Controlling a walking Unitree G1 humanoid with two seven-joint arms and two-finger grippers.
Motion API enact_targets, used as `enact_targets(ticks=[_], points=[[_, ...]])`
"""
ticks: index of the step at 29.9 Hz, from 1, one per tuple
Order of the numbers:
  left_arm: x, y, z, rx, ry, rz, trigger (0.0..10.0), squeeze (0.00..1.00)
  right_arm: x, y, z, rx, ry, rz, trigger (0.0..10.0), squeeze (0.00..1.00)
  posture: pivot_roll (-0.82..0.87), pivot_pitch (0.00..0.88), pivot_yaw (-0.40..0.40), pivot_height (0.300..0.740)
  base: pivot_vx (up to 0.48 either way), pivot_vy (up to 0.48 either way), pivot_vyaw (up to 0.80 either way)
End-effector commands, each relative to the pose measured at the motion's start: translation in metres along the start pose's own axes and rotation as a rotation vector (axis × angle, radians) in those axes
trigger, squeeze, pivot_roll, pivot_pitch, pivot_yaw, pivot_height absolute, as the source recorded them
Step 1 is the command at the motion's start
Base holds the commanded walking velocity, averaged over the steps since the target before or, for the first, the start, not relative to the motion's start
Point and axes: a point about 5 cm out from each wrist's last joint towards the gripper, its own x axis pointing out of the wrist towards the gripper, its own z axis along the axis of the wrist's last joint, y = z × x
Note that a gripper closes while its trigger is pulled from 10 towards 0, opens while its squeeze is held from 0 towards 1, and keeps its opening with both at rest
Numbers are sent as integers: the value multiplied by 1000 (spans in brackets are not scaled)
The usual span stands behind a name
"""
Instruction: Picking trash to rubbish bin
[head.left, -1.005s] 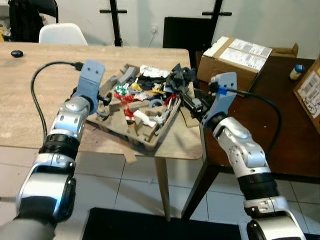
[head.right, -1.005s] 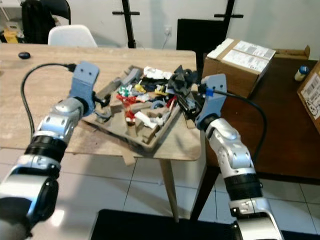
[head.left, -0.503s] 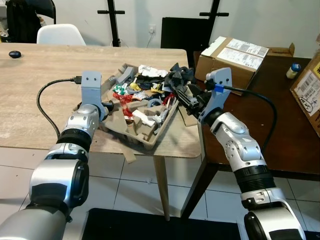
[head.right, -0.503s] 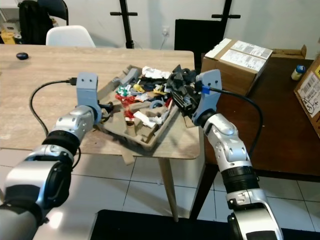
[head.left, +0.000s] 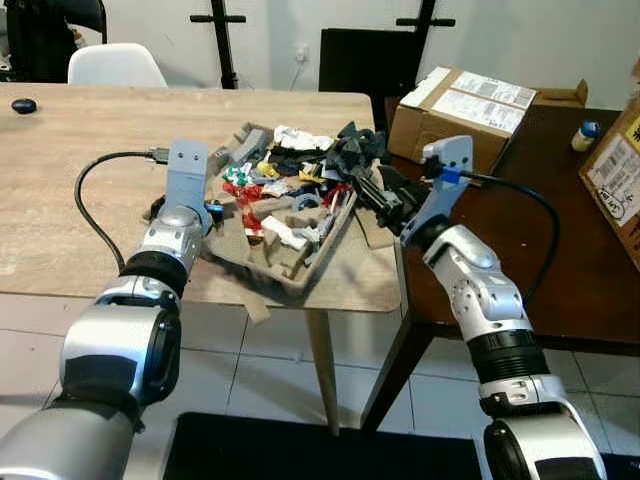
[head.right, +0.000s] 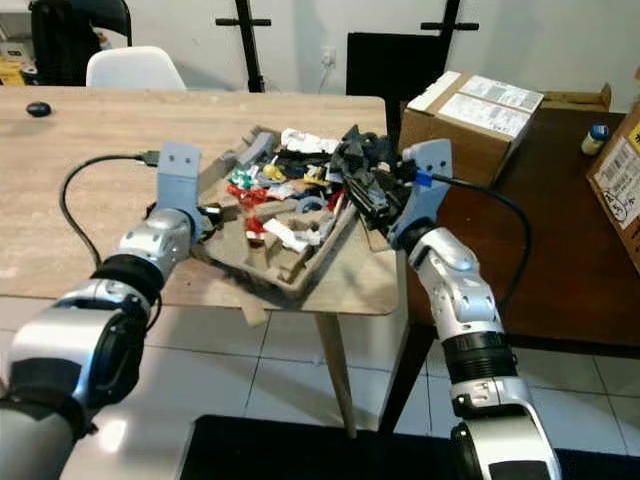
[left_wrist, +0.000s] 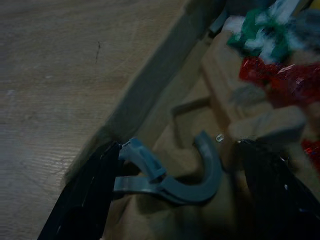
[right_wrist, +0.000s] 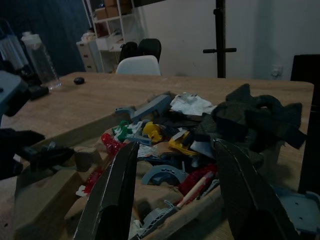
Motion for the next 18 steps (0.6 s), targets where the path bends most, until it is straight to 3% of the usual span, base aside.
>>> enact_targets(ticks=[1,8,18], points=[[1,10,-2,30,17,39,10000,0,-3,0,-1,14,-10,1,10000,0,102,169,49,740,0,0,0],[0,19,-1,46,28,93,10000,0,-6,-5,0,1,-11,1,10000,0,109,188,56,740,0,0,0],[1,18,-2,17,44,51,10000,0,-6,-11,6,-16,-17,-4,10000,0,110,187,56,740,0,0,0]])
